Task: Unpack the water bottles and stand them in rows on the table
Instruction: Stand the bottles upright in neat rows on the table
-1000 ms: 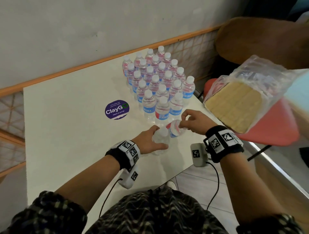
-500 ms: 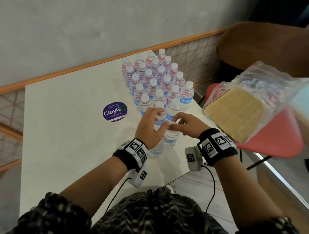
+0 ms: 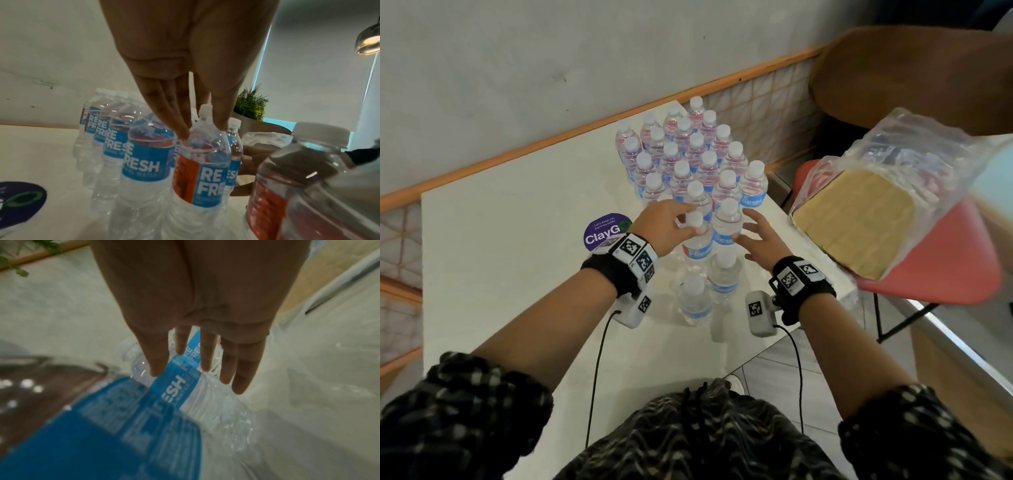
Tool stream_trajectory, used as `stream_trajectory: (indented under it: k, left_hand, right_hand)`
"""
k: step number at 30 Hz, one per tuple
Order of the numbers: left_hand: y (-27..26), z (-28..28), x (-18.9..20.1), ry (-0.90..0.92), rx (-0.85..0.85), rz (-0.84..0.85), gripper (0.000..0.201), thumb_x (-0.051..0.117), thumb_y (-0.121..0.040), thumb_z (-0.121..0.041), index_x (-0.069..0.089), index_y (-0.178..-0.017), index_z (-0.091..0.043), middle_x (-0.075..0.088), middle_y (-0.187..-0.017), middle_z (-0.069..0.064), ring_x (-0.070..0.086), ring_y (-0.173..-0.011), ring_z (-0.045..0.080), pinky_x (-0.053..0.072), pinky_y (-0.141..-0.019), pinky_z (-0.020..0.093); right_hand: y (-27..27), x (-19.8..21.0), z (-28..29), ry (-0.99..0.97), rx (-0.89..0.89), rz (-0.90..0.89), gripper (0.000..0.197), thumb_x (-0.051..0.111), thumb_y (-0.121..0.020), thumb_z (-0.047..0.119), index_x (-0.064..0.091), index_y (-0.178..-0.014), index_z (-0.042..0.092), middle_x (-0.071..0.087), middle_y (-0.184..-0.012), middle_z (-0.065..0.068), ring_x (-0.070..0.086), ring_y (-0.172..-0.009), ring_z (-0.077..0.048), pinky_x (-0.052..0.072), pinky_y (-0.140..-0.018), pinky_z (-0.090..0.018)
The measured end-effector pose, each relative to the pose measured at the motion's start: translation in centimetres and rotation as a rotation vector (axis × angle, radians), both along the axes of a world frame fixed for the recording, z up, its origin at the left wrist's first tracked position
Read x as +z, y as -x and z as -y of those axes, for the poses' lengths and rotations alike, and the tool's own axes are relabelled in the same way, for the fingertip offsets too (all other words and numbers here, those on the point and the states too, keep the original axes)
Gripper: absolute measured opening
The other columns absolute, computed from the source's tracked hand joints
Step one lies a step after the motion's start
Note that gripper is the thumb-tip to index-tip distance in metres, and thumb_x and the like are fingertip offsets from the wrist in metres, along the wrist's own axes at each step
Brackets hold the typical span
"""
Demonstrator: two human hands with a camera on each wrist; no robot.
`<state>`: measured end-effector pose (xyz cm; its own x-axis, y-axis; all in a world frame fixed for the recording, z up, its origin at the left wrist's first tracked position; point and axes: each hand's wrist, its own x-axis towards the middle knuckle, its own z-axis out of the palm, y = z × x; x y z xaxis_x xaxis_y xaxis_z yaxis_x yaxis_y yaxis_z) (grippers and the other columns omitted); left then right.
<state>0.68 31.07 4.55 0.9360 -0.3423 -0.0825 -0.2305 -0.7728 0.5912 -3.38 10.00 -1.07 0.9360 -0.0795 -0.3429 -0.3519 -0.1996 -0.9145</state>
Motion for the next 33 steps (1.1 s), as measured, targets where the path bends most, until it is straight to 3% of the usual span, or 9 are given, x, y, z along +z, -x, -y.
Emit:
stream_trajectory:
  k: [4, 7, 10, 16, 19, 22, 26, 33]
  left_hand:
    - [0.1, -1.1, 0.2, -0.025, -0.058, -0.01, 0.044, 0.071, -0.082, -0.034, 0.063, -0.122, -0.019, 0.065, -0.112, 0.002, 0.065, -0.089, 0.019, 0.045, -0.083, 0.026]
    - [0.3, -1.6, 0.3, -0.01, -0.042, -0.013, 0.04, 0.071, -0.082, -0.032, 0.063, -0.12, -0.02, 0.066, -0.113, 0.001, 0.065, -0.093, 0.018, 0.05, -0.089, 0.034]
    - [0.7, -1.1, 0.3, -0.004, -0.053, -0.012, 0.031, 0.069, -0.083, -0.034, 0.064, -0.111, -0.021, 0.068, -0.105, -0.002, 0.065, -0.092, 0.017, 0.052, -0.088, 0.039]
    - [0.8, 0.1, 0.1, -0.05, 0.001, -0.001, 0.032, 0.071, -0.076, -0.045, 0.061, -0.099, -0.026, 0.069, -0.096, -0.001, 0.065, -0.09, 0.019, 0.055, -0.082, 0.041]
    - [0.9, -0.3, 0.2, -0.049, 0.002, 0.005, 0.029, 0.069, -0.08, -0.041, 0.063, -0.103, -0.023, 0.069, -0.098, 0.002, 0.065, -0.09, 0.02, 0.054, -0.084, 0.041]
    - [1.0, -0.6, 0.3, -0.022, -0.004, -0.004, 0.03, 0.07, -0.083, -0.031, 0.065, -0.109, -0.017, 0.07, -0.103, 0.006, 0.065, -0.095, 0.022, 0.052, -0.088, 0.041]
    - [1.6, 0.3, 0.7, 0.022, -0.015, -0.013, 0.031, 0.067, -0.086, -0.021, 0.063, -0.116, -0.014, 0.068, -0.109, 0.01, 0.063, -0.103, 0.024, 0.05, -0.091, 0.037]
    - [2.1, 0.5, 0.8, 0.051, 0.03, 0.002, 0.026, 0.066, -0.086, -0.014, 0.063, -0.111, -0.011, 0.068, -0.106, 0.012, 0.062, -0.105, 0.026, 0.05, -0.092, 0.041]
  right_hand:
    - [-0.4, -0.2, -0.3, -0.035, 0.032, -0.007, 0.053, 0.063, -0.089, 0.027, 0.039, -0.136, 0.035, 0.049, -0.127, 0.004, 0.048, -0.12, -0.019, 0.047, -0.093, -0.041]
    - [-0.4, -0.6, -0.2, -0.053, 0.032, -0.007, 0.051, 0.065, -0.088, 0.026, 0.042, -0.133, 0.035, 0.052, -0.127, 0.002, 0.051, -0.12, -0.021, 0.049, -0.095, -0.044]
    - [-0.5, -0.8, 0.0, -0.062, 0.045, -0.023, 0.051, 0.067, -0.085, 0.028, 0.045, -0.13, 0.035, 0.054, -0.13, -0.001, 0.052, -0.121, -0.022, 0.049, -0.096, -0.049]
    - [-1.1, -0.6, -0.5, 0.015, 0.085, -0.008, 0.065, 0.073, -0.079, 0.035, 0.038, -0.133, 0.035, 0.051, -0.132, -0.002, 0.051, -0.118, -0.019, 0.05, -0.091, -0.041]
    - [-1.3, -0.7, -0.2, 0.058, 0.144, -0.004, 0.068, 0.071, -0.081, 0.034, 0.034, -0.138, 0.035, 0.047, -0.136, -0.003, 0.051, -0.116, -0.02, 0.045, -0.091, -0.034]
    - [-1.5, -0.8, 0.1, 0.095, 0.218, -0.026, 0.073, 0.068, -0.083, 0.037, 0.028, -0.143, 0.036, 0.043, -0.141, -0.002, 0.052, -0.114, -0.02, 0.046, -0.097, -0.038]
    - [-1.8, -0.8, 0.1, 0.08, 0.258, -0.014, 0.069, 0.067, -0.084, 0.037, 0.03, -0.143, 0.039, 0.044, -0.142, -0.003, 0.052, -0.117, -0.02, 0.048, -0.097, -0.041]
    - [-1.9, -0.6, 0.1, 0.077, 0.291, -0.006, 0.068, 0.065, -0.086, 0.036, 0.029, -0.143, 0.039, 0.042, -0.144, -0.003, 0.046, -0.125, -0.02, 0.048, -0.093, -0.037]
